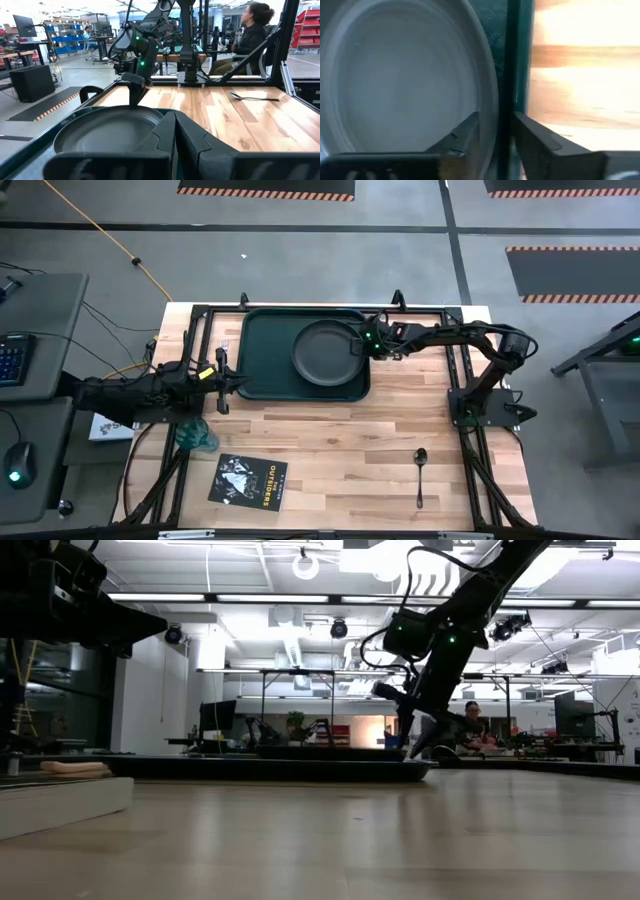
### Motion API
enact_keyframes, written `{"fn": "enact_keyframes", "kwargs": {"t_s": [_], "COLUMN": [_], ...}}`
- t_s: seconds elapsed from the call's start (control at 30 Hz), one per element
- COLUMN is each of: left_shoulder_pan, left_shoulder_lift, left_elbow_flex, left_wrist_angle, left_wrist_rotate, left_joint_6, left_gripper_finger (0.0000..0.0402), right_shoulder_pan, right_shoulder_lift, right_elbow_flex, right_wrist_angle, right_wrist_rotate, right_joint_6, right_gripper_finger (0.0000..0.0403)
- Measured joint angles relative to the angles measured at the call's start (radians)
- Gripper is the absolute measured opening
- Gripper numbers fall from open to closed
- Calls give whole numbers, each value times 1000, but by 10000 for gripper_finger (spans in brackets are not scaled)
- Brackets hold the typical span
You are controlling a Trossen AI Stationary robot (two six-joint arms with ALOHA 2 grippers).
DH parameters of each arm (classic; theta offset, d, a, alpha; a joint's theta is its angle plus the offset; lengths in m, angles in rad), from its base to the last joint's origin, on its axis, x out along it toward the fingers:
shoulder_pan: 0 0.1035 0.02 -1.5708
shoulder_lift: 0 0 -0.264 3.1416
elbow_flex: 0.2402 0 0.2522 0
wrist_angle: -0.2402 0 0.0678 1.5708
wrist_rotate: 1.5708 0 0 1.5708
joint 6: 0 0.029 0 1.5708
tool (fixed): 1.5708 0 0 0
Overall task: Pick and place plate/cup/fork/spoon on tray
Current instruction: Put the blue cup to the top left corner of the dark green tray
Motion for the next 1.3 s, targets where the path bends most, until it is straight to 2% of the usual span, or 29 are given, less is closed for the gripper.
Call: {"fn": "enact_keyframes", "kwargs": {"t_s": [0.23, 0.4, 0.6, 0.73, 0.87, 1.0, 1.17, 1.3], "left_shoulder_pan": [0, 0, 0, 0, 1, 1, 1, 1], "left_shoulder_lift": [0, 0, 0, 0, 0, 0, 0, 0], "left_elbow_flex": [0, 0, 0, 0, 0, 0, 0, 0], "left_wrist_angle": [0, 0, 0, 0, 0, 1, 4, 109], "left_wrist_rotate": [0, 0, 0, 0, -10, -11, -10, -1], "left_joint_6": [0, 0, 0, 2, 156, 217, 123, 3], "left_gripper_finger": [3, 3, 3, 3, 3, 3, 3, 3], "right_shoulder_pan": [-75, -95, -33, 47, 114, 157, 195, 210], "right_shoulder_lift": [-151, -337, -517, -607, -694, -766, -829, -851], "right_elbow_flex": [0, 0, -14, -51, -84, -91, -91, -91], "right_wrist_angle": [-191, -270, -290, -291, -281, -190, -40, -6], "right_wrist_rotate": [59, 111, 76, 131, 214, 202, 200, 191], "right_joint_6": [-193, -310, -397, -397, -373, -386, -396, -407], "right_gripper_finger": [193, 218, 223, 223, 223, 223, 223, 223]}}
